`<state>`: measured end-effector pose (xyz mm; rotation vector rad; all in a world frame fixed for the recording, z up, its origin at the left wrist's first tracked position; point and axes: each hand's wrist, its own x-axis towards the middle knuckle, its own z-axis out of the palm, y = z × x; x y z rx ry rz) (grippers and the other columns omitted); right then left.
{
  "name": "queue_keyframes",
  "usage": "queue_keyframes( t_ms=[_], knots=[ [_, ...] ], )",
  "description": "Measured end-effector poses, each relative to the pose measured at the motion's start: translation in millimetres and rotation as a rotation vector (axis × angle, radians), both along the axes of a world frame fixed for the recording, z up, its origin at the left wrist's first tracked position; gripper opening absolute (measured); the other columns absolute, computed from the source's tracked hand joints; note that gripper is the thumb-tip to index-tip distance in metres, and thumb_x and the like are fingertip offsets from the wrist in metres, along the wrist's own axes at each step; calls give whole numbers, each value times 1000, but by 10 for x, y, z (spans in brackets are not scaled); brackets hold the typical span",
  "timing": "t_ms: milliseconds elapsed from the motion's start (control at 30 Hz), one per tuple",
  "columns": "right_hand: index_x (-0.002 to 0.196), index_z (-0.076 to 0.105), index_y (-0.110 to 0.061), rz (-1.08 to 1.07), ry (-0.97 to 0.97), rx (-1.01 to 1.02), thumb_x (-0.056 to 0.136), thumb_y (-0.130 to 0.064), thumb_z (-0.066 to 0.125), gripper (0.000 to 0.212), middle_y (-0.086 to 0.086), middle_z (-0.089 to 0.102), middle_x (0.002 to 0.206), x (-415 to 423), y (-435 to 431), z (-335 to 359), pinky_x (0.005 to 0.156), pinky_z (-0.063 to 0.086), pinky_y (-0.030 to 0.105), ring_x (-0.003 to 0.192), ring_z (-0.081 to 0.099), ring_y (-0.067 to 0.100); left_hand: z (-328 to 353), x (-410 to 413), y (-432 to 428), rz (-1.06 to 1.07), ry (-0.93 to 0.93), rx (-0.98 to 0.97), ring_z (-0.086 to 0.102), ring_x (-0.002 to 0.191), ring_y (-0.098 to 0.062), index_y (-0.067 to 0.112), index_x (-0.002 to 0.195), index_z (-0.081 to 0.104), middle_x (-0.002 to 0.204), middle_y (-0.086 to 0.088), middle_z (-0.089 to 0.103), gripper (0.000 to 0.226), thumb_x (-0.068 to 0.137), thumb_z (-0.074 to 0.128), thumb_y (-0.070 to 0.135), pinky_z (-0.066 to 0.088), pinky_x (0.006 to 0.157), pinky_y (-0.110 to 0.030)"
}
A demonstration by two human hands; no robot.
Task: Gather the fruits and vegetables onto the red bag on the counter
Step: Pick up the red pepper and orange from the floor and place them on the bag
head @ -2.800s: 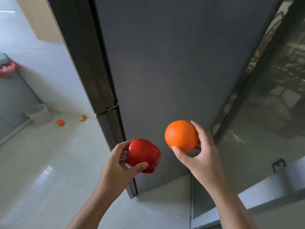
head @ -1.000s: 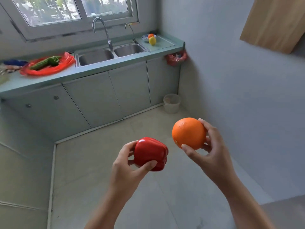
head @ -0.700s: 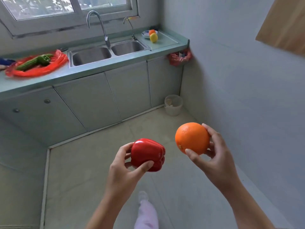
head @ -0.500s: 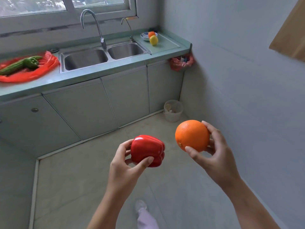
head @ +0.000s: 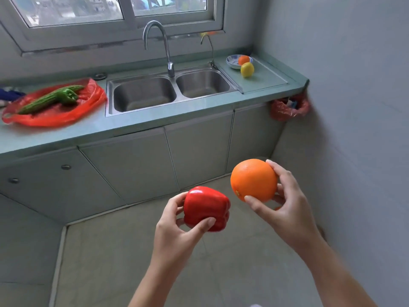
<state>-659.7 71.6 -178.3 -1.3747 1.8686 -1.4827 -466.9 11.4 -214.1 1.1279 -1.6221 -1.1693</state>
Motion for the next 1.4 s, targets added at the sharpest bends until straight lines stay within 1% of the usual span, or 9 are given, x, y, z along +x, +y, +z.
queue_keyframes(
  t_ms=[133,300,500,667,800,967,1133,1233,1400],
  knots=[
    [125,39,-38,-7,0,-2,54,-54,65,77,-20,44,118,-274,-520,-56,75,42,5,101,54,6,-44,-235,-453,13,-13,4,61,89,-3,34,100,56,98,22,62,56,50,73,52,48,75,-17],
    [128,39,-35,56,-3,-25,56,-54,65,79,-21,43,120,-661,-1293,-81,77,39,4,100,51,0,49,-629,-1152,61,-23,-21,61,85,-3,33,99,56,93,16,65,55,50,78,45,47,72,-14],
    [127,39,-38,174,-11,-35,55,-53,67,79,-18,46,119,-1058,-2261,85,79,43,10,99,53,5,293,-933,-2005,165,-15,-37,63,90,-10,34,101,58,94,11,67,58,48,77,49,50,78,-25],
    [124,40,-41,312,-8,-4,58,-39,73,74,-13,49,118,-1028,-2974,84,77,39,4,98,52,2,251,-860,-2428,307,-3,-22,61,90,-4,35,100,58,96,18,66,57,49,78,48,46,74,-13],
    [115,39,-50,414,-18,35,56,-44,73,69,-16,49,117,-741,-3446,19,75,38,3,94,52,-3,180,-608,-2692,408,2,11,59,86,3,34,99,57,94,21,65,53,50,80,37,42,69,-6],
    [115,38,-51,510,-4,84,55,-45,73,70,-16,51,118,-172,-4115,-45,79,38,4,99,54,1,41,1,-3170,548,-4,49,60,88,-2,37,99,56,97,11,65,64,41,74,57,45,75,-18],
    [116,36,-51,550,9,92,55,-45,73,71,-15,50,118,650,-4871,-90,83,42,18,99,56,8,-58,820,-3831,614,-42,57,58,88,2,37,98,56,98,13,64,63,41,73,58,42,74,-10],
    [123,39,-41,594,13,103,55,-48,73,77,-9,50,121,1228,-5318,-89,83,47,24,100,57,12,-37,1382,-4199,637,-49,63,57,91,0,35,101,57,100,11,64,66,42,76,57,43,78,-16],
    [124,36,-40,649,41,68,56,-48,72,78,-29,39,118,2040,-5876,-74,80,47,18,101,54,5,-22,2134,-4652,664,-91,64,53,96,6,35,104,55,102,13,62,64,48,84,49,37,74,-3]
  ],
)
